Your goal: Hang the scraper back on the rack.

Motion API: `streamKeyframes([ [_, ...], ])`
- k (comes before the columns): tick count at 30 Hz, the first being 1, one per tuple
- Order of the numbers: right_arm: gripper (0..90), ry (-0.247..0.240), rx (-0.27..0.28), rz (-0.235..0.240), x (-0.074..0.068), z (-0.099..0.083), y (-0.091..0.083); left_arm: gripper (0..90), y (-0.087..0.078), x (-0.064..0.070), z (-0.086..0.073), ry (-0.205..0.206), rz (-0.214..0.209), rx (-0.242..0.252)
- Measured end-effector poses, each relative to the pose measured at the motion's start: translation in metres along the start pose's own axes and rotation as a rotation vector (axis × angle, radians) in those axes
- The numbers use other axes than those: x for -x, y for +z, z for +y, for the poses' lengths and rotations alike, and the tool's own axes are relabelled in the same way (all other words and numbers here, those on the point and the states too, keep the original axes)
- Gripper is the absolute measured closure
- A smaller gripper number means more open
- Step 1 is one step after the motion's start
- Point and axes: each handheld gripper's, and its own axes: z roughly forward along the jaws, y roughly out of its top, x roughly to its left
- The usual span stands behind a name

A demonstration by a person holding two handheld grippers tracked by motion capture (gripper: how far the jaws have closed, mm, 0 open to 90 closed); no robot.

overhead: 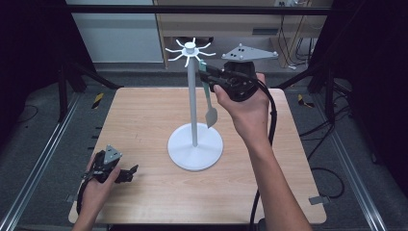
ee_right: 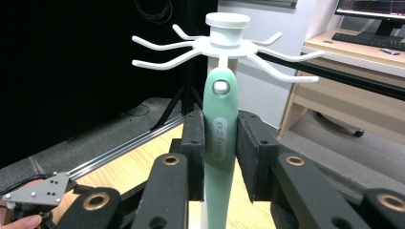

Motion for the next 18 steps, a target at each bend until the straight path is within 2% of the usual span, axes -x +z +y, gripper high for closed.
streamKeyframes([
  [12, 69.7, 0.007, 0.004, 0.003, 0.0008, -0.0006, -0.0011, 2.8, 0.0001, 0.0001, 0.0000, 0.000, -0.001, -0.001],
  [18, 68.3, 0.007, 0.008, -0.004, 0.0025, -0.0042, -0.0081, 2.9, -0.0001, -0.0002, 0.0000, 0.007, -0.002, -0.008],
])
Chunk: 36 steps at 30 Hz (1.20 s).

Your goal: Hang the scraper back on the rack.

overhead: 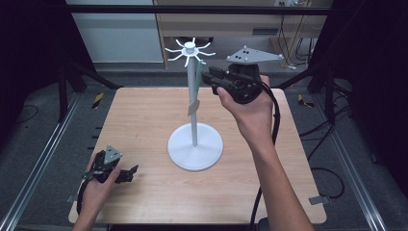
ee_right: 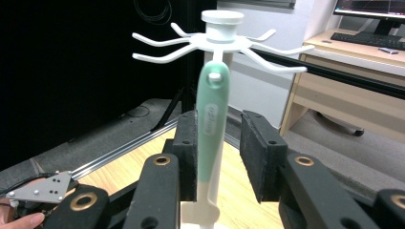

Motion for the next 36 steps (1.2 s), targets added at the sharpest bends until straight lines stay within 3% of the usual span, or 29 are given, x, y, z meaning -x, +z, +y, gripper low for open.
streamKeyframes([
  [11, 64.1, 0.012, -0.028, -0.059, 0.013, -0.020, -0.018, 2.9, 0.001, 0.001, 0.000, 0.006, -0.001, -0.004],
  [14, 58.5, 0.020, -0.037, -0.089, 0.018, -0.028, -0.021, 2.8, 0.001, 0.002, 0.000, 0.009, -0.002, -0.005],
  [15, 52.1, 0.029, -0.041, -0.118, 0.023, -0.036, -0.024, 2.9, 0.002, 0.001, 0.000, 0.005, -0.002, -0.004],
  [17, 49.3, 0.036, -0.040, -0.125, 0.025, -0.039, -0.025, 2.9, 0.002, 0.001, 0.000, 0.007, -0.002, -0.006],
  [18, 40.8, 0.066, -0.044, -0.149, 0.032, -0.049, -0.027, 2.9, 0.002, 0.001, 0.000, 0.005, -0.001, -0.006],
  [19, 40.8, 0.066, -0.044, -0.149, 0.032, -0.049, -0.027, 2.9, 0.002, 0.000, 0.000, 0.005, 0.000, -0.006],
  [20, 34.2, 0.078, -0.048, -0.174, 0.035, -0.057, -0.028, 2.8, 0.001, 0.000, 0.000, 0.005, 0.004, -0.006],
  [25, 20.9, 0.109, -0.064, -0.222, 0.042, -0.087, -0.028, 2.8, 0.000, -0.001, -0.001, 0.001, 0.008, -0.005],
  [30, 14.8, 0.112, -0.067, -0.256, 0.046, -0.112, -0.028, 2.8, 0.000, -0.002, -0.001, -0.001, 0.006, -0.005],
  [32, 11.4, 0.125, -0.078, -0.268, 0.049, -0.136, -0.029, 2.8, 0.000, -0.002, -0.001, -0.001, 0.007, -0.003],
  [36, 9.0, 0.148, -0.096, -0.270, 0.053, -0.164, -0.029, 2.8, -0.001, -0.001, -0.001, 0.000, 0.007, -0.001],
])
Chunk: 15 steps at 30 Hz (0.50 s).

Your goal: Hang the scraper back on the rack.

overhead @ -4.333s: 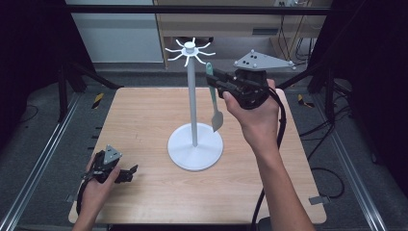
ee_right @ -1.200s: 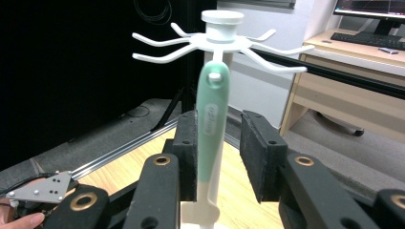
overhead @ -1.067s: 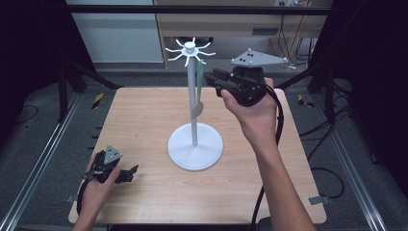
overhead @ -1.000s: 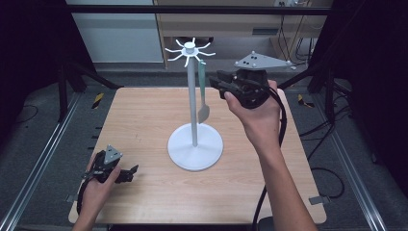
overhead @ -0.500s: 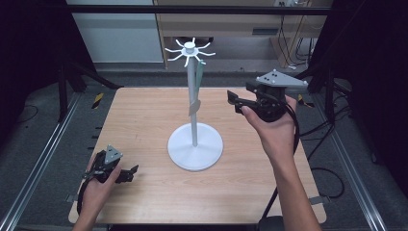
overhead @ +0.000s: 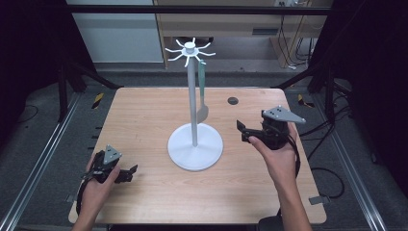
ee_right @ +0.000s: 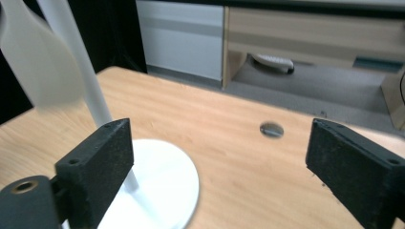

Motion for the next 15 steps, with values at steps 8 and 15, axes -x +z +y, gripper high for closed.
streamKeyframes([
  [8, 7.5, 0.031, -0.054, -0.012, 0.010, -0.041, 0.008, 2.8, 0.000, -0.001, 0.000, -0.004, 0.003, 0.003],
  [15, 6.6, 0.057, -0.111, -0.018, 0.015, -0.071, 0.018, 2.8, -0.001, -0.001, 0.000, -0.003, 0.004, 0.003],
])
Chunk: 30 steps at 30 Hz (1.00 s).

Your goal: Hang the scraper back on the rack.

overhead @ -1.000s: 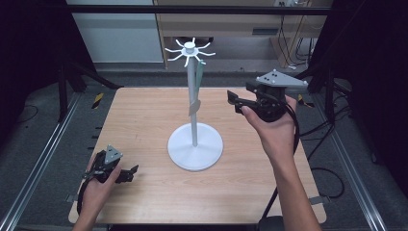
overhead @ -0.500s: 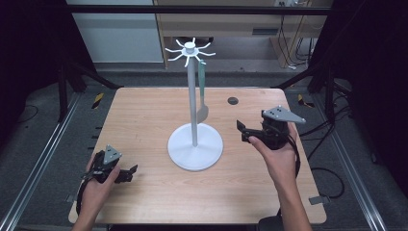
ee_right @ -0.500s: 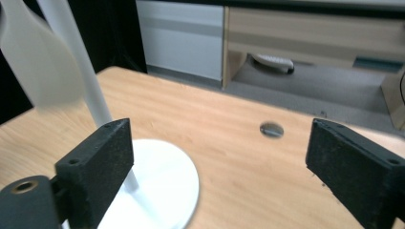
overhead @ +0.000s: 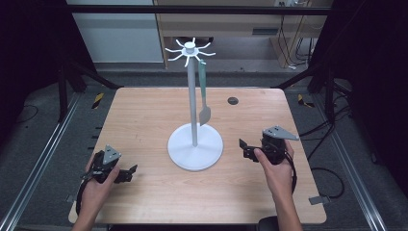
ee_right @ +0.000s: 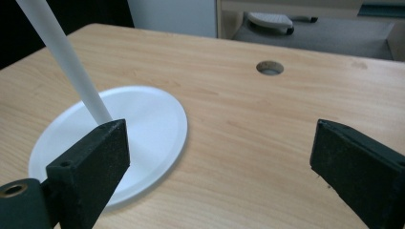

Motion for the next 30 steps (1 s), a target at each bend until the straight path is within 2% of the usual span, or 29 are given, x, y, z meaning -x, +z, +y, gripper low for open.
streamKeyframes([
  [10, 9.2, 0.005, -0.060, -0.034, 0.007, -0.020, 0.014, 2.8, 0.001, -0.001, 0.000, -0.003, -0.001, 0.002],
  [15, 10.3, -0.010, -0.071, -0.069, 0.013, -0.037, 0.022, 2.8, 0.000, 0.000, 0.001, -0.002, -0.001, 0.004],
  [18, 10.3, -0.011, -0.095, -0.071, 0.017, -0.046, 0.025, 2.8, 0.001, 0.000, 0.001, -0.005, -0.001, 0.006],
  [21, 10.3, -0.011, -0.088, -0.076, 0.019, -0.049, 0.025, 2.8, 0.001, 0.000, 0.001, -0.004, -0.001, 0.005],
  [22, 10.4, -0.022, -0.085, -0.098, 0.022, -0.052, 0.025, 2.8, 0.001, 0.000, 0.001, -0.003, 0.000, 0.004],
  [27, 10.6, -0.007, -0.076, -0.116, 0.027, -0.056, 0.026, 2.8, 0.001, 0.000, 0.001, -0.001, 0.001, 0.006],
  [30, 10.9, -0.012, -0.061, -0.148, 0.031, -0.060, 0.024, 2.9, 0.001, 0.000, 0.002, -0.002, 0.000, 0.005],
])
